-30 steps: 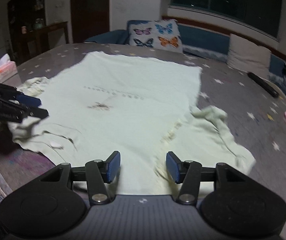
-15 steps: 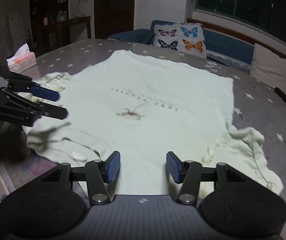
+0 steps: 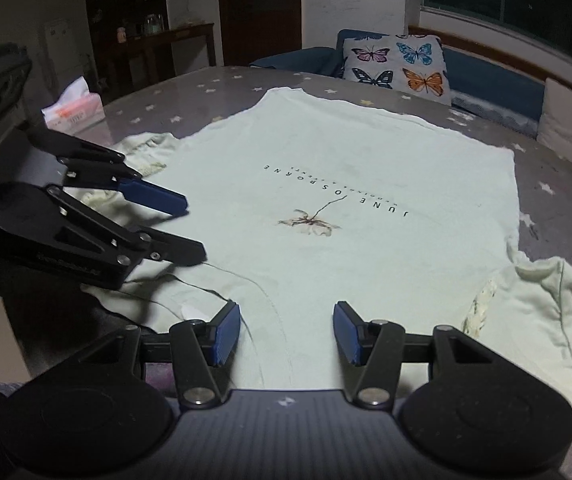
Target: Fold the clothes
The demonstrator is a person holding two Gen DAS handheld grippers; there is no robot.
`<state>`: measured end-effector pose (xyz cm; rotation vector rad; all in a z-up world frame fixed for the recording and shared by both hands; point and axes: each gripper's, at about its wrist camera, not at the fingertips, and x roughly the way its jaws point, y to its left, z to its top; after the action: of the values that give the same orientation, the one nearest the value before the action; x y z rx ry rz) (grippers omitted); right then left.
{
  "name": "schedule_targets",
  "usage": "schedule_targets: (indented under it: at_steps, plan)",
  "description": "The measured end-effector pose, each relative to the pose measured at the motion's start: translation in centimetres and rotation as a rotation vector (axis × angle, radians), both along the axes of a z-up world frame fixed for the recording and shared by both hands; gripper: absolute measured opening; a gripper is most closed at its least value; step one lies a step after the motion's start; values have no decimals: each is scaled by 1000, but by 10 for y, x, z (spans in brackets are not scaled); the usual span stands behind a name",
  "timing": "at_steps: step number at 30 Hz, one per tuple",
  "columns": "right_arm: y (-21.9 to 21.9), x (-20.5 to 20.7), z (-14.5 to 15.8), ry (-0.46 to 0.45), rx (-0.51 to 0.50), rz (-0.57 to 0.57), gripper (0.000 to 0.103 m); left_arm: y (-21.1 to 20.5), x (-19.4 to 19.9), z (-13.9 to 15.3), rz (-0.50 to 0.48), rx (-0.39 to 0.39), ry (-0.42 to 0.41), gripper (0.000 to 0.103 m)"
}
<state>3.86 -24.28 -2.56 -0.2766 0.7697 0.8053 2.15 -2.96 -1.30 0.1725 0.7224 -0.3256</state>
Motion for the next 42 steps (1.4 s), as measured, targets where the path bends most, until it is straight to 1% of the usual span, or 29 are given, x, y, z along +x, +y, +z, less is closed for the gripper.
schedule_targets:
  at_steps: [4, 6, 7, 10, 12, 14, 16, 18, 19, 21, 24, 26, 27, 29, 30, 31, 34, 36, 42]
  plan:
    - [-18, 5, 9, 5, 50, -66, 54, -6, 5, 6, -9, -21, -23, 66]
    - [-29, 7, 13, -12, 65, -121, 58, -11, 7, 7, -12, -26, -28, 67]
    - [-35, 8, 15, -29, 64, -154, 58, -13, 8, 8, -13, -28, -29, 67]
    - [-60, 13, 19, -68, 64, -271, 58, -22, 11, 8, -21, -35, -35, 70]
    - [-79, 17, 20, -87, 58, -363, 58, -29, 12, 9, -28, -43, -41, 71]
    - [-97, 22, 21, -100, 52, -460, 58, -36, 13, 10, -34, -52, -45, 75]
    - [-116, 27, 19, -100, 51, -559, 58, -43, 16, 9, -38, -55, -43, 76]
    - [-130, 31, 15, -102, 47, -630, 58, -51, 18, 8, -51, -54, -36, 79]
    - [-136, 33, 13, -95, 47, -656, 58, -56, 19, 6, -56, -51, -32, 82]
    - [-145, 37, 7, -73, 53, -693, 58, -64, 19, 4, -65, -45, -25, 83]
    - [-152, 41, -1, -40, 64, -726, 56, -75, 18, 2, -79, -36, -25, 84]
    - [-155, 43, -5, -26, 80, -746, 51, -81, 18, 1, -84, -34, -24, 87]
    - [-156, 44, -7, -17, 94, -753, 45, -83, 19, 0, -86, -32, -23, 87]
    - [-157, 45, -8, -9, 114, -765, 37, -85, 20, -2, -85, -28, -20, 87]
    - [-158, 45, -7, -11, 125, -768, 24, -85, 20, -3, -82, -26, -19, 87]
    - [-159, 44, -6, -9, 140, -772, 15, -85, 21, -4, -79, -25, -19, 87]
    - [-163, 42, 0, -9, 181, -768, 10, -83, 21, -4, -63, -27, -20, 88]
    - [-162, 39, 7, -25, 201, -749, 9, -80, 21, -4, -50, -30, -21, 88]
    - [-135, 24, 42, -95, 250, -612, 8, -68, 17, -4, -22, -39, -31, 89]
